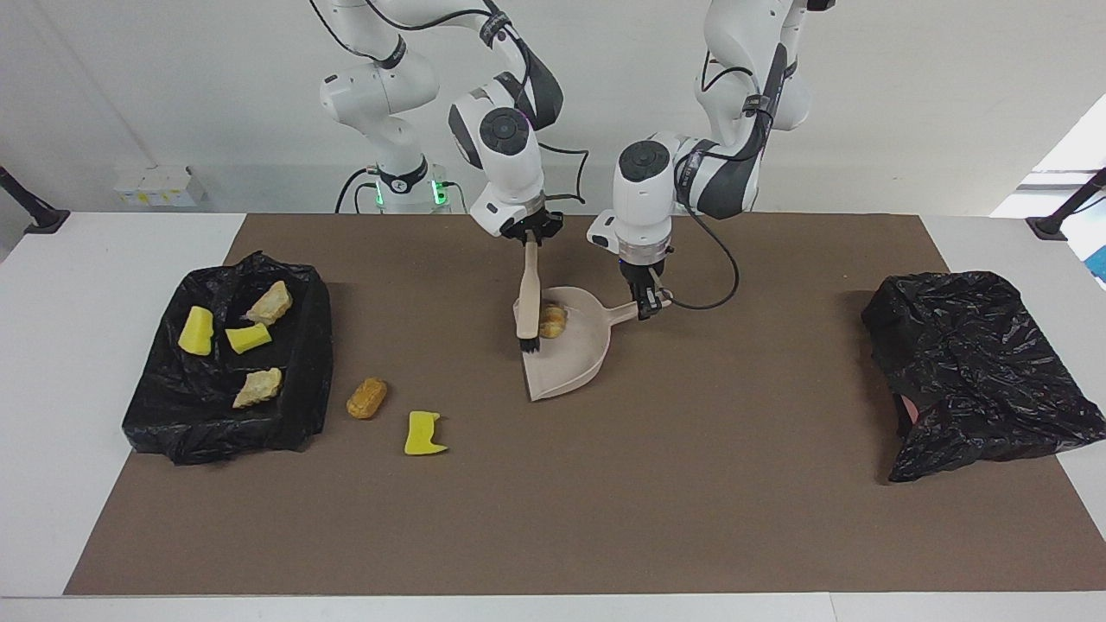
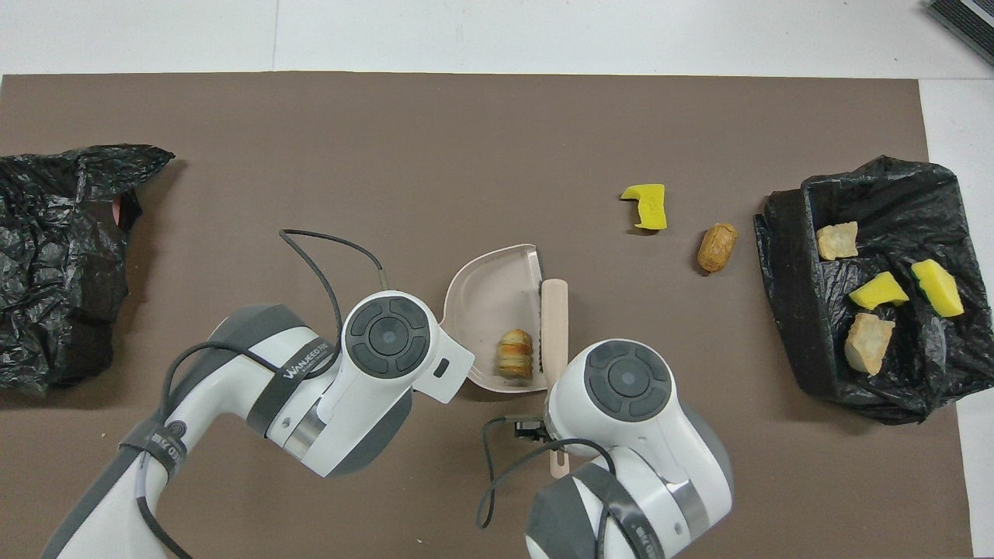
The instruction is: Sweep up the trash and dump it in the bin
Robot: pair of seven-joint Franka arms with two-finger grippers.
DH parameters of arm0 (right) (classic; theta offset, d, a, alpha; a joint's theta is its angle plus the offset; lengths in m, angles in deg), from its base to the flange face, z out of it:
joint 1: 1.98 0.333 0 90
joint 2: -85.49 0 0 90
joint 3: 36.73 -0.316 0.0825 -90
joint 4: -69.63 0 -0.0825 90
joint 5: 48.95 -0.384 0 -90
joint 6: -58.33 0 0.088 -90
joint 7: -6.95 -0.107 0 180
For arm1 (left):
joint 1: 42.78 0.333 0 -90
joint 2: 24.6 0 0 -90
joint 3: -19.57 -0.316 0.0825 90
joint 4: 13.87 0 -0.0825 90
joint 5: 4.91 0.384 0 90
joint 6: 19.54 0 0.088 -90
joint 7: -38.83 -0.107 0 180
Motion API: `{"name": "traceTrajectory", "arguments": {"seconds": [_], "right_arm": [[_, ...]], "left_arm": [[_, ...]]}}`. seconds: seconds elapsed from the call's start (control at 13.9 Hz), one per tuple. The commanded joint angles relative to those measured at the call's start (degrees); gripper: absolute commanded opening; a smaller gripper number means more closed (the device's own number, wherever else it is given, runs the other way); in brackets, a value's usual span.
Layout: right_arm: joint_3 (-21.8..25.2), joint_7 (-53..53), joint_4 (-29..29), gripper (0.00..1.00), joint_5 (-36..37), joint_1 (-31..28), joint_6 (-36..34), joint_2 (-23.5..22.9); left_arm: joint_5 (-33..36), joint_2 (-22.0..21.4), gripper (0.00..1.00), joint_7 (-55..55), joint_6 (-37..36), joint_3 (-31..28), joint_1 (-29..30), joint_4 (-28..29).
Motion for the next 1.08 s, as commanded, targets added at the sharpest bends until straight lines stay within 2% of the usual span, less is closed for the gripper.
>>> {"name": "traceTrajectory", "arguments": {"seconds": [0.0,0.14,0.29,0.58,0.72,1.01], "right_arm": [[-0.24,3.51,9.9,0.0,7.67,-6.08,-5.65,-6.83],[-0.07,3.78,13.26,0.0,13.11,-9.69,-7.68,-8.78],[-0.24,3.78,13.62,0.0,20.74,-13.47,-9.18,-8.87],[0.02,3.52,15.63,0.0,31.48,-14.89,-13.3,-9.66],[-0.15,3.87,17.14,0.0,32.74,-16.82,-16.56,-10.45],[-0.24,6.67,15.83,0.0,34.32,-20.86,-16.65,-10.72]], "left_arm": [[0.97,-0.29,0.0,2.77,1.77,-0.02,0.28,1.01],[0.79,-0.2,0.0,5.93,1.5,0.07,0.28,0.83],[-0.87,0.06,0.0,7.26,0.45,-0.02,0.28,0.05],[-1.49,1.47,0.0,7.35,-4.02,-0.11,1.86,-3.55],[-2.37,1.82,0.0,9.18,-5.18,-0.11,1.86,-4.35],[-3.25,1.82,0.0,12.7,-5.79,-0.02,1.07,-4.27]]}}
